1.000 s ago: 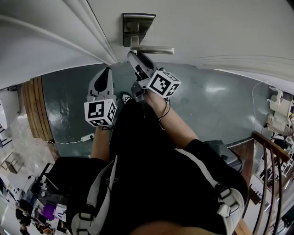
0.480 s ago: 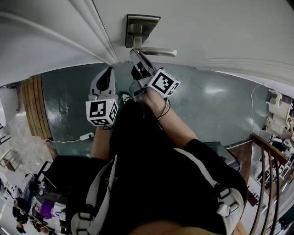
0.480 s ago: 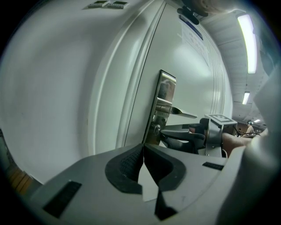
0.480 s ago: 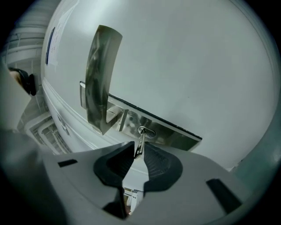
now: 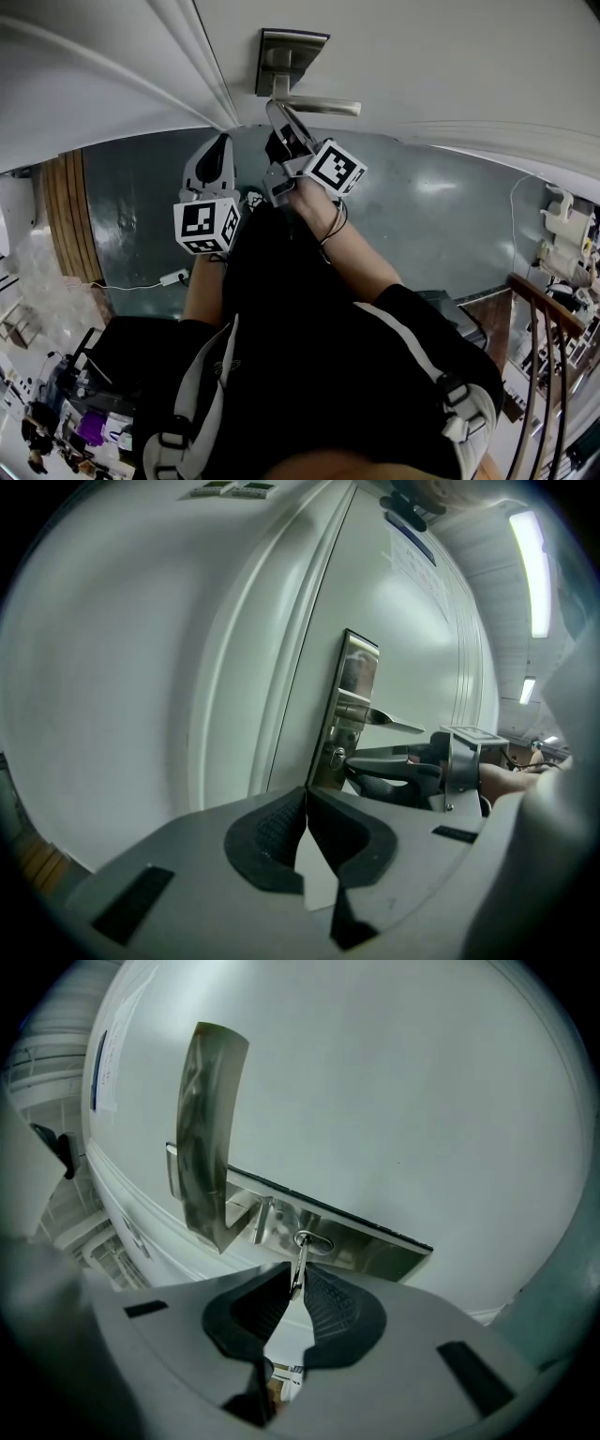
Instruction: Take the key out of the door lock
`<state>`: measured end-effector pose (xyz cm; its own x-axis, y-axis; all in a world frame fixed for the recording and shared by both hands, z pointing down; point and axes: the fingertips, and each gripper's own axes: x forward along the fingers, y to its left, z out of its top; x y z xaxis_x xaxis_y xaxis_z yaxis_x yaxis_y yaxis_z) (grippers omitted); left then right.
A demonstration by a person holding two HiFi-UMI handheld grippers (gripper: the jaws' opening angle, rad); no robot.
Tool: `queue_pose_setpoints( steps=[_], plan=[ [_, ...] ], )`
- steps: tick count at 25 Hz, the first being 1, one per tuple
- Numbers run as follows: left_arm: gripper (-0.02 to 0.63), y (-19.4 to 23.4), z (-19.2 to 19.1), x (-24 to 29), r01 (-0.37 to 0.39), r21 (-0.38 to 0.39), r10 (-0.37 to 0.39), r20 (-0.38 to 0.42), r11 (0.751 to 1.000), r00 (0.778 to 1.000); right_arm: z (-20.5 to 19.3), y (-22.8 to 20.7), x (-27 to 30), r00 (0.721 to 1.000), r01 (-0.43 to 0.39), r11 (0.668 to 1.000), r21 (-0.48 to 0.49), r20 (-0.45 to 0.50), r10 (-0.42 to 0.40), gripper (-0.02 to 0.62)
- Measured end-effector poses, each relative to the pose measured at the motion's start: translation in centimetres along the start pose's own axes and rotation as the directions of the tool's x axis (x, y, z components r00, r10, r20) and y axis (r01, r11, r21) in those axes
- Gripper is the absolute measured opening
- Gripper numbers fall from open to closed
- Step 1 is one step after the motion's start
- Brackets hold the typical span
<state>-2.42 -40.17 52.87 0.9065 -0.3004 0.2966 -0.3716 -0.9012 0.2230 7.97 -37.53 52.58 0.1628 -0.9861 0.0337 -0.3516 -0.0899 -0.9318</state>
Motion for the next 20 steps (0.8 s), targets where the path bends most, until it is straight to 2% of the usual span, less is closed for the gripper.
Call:
queue_pose_setpoints(
  steps=[12,20],
  plan=[
    [0.025,-0.19,-0.61,-0.22,-0.001,-0.015,0.000,-0.012,1.000,1.000,0.18,-0.10,-0.16,1.000,0.011,1.000,0.003,0.013,-0.011,0.050],
    [0.025,-0.26,-0.82,-0.35,0.003,-0.018,-0.003,-0.017,1.000,1.000,0.21,-0.29,-0.20,0.999,0.027,0.999,0.038,0.023,-0.028,0.046]
  ],
)
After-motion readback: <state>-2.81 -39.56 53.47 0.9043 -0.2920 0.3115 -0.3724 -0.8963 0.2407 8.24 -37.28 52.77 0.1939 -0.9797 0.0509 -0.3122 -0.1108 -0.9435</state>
